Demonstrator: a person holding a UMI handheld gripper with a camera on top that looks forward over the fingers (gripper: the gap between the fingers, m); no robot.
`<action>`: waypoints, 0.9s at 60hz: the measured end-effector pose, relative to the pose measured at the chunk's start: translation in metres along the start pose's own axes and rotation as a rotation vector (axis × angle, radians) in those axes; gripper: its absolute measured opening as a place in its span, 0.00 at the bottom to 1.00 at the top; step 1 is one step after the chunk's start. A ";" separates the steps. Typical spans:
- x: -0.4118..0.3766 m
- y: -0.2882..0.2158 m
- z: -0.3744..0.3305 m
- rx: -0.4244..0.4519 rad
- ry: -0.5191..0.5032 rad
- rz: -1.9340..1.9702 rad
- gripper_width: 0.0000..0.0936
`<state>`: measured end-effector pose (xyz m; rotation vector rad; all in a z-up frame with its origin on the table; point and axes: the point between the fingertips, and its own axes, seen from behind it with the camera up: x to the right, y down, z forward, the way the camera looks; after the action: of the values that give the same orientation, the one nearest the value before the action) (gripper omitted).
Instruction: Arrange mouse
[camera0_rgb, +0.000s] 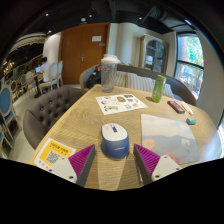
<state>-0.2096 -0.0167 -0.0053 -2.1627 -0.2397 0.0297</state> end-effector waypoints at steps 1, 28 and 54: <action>0.001 0.001 0.002 -0.004 -0.001 -0.001 0.84; 0.011 -0.023 0.047 -0.041 -0.008 0.113 0.80; 0.012 -0.026 0.052 -0.027 0.002 0.096 0.50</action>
<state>-0.2081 0.0422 -0.0131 -2.1992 -0.1360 0.0793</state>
